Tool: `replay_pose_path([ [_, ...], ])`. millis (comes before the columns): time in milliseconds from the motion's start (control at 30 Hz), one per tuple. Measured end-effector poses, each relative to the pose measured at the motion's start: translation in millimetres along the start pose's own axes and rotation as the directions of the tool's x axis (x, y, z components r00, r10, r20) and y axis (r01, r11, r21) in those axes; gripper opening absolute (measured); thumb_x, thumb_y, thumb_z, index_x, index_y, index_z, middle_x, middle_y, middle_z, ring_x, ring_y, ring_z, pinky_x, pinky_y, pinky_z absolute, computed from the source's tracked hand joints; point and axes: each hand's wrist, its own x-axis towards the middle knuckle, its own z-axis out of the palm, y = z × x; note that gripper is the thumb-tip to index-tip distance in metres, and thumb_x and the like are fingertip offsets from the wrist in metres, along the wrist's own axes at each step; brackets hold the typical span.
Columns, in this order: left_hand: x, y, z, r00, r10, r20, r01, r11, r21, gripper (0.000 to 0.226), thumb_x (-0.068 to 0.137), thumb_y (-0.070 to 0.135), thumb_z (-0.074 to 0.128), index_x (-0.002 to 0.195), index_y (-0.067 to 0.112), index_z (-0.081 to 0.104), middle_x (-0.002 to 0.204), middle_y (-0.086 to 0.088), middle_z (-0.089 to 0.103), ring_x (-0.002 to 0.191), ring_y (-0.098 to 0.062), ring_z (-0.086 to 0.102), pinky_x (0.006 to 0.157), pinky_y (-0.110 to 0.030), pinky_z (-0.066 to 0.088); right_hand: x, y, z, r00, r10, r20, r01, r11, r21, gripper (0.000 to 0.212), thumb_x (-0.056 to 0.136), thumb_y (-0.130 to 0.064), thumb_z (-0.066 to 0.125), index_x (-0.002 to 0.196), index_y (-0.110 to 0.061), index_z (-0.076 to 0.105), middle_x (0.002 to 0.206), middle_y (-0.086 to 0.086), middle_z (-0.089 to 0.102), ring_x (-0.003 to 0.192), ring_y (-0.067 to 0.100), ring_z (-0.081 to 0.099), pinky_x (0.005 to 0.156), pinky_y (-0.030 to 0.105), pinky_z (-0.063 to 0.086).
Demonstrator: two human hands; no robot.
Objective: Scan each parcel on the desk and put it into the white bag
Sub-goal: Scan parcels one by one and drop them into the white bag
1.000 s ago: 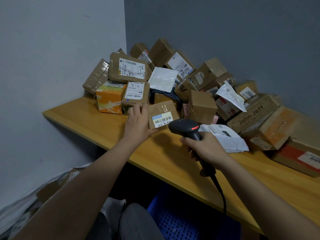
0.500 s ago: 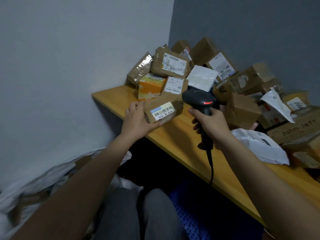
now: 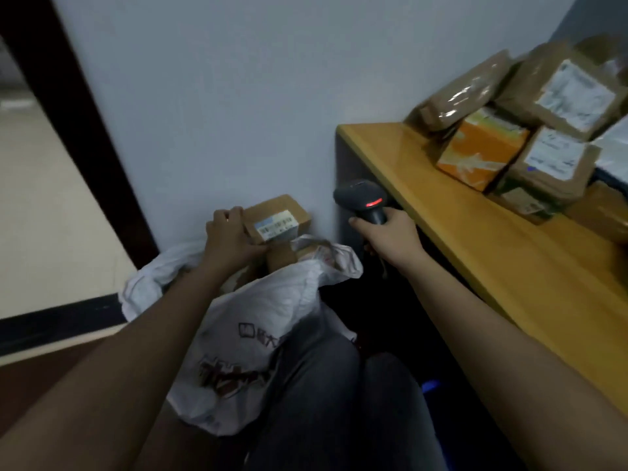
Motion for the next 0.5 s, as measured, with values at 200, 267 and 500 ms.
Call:
replay_pose_path([
  [200,20,-85,44,0.978,-0.18,0.106,0.167,0.979,0.115,0.091,0.068,0.045,0.083,0.135,0.003,0.04,0.133,-0.024,0.035,0.117,-0.043,0.04,0.094,-0.045,0.039,39,48,67,0.987,0.081,0.137,-0.059,0.986,-0.157,0.02,0.077,-0.033,0.076,0.073,-0.015,0.067,0.068,0.008,0.069,0.064,0.023,0.068,0.066,0.039,0.058],
  [267,32,-98,59,0.964,-0.211,0.161,0.186,0.97,0.159,0.093,0.075,0.044,0.078,0.143,0.003,0.03,0.139,-0.023,0.033,0.124,-0.042,0.038,0.099,-0.046,0.037,51,65,79,0.981,0.092,0.169,-0.055,0.975,-0.216,0.021,0.077,-0.035,0.075,0.07,-0.018,0.066,0.071,0.01,0.07,0.072,0.027,0.069,0.071,0.041,0.057],
  [500,52,-105,127,0.93,0.056,0.364,-0.125,0.977,0.171,0.056,0.076,0.035,0.038,0.12,0.013,0.064,0.124,-0.013,0.057,0.121,-0.038,0.048,0.1,-0.045,0.038,99,125,105,0.965,0.218,0.148,-0.186,0.961,-0.205,0.025,0.074,-0.039,0.078,0.081,-0.016,0.071,0.07,0.007,0.067,0.074,0.03,0.068,0.071,0.042,0.057],
])
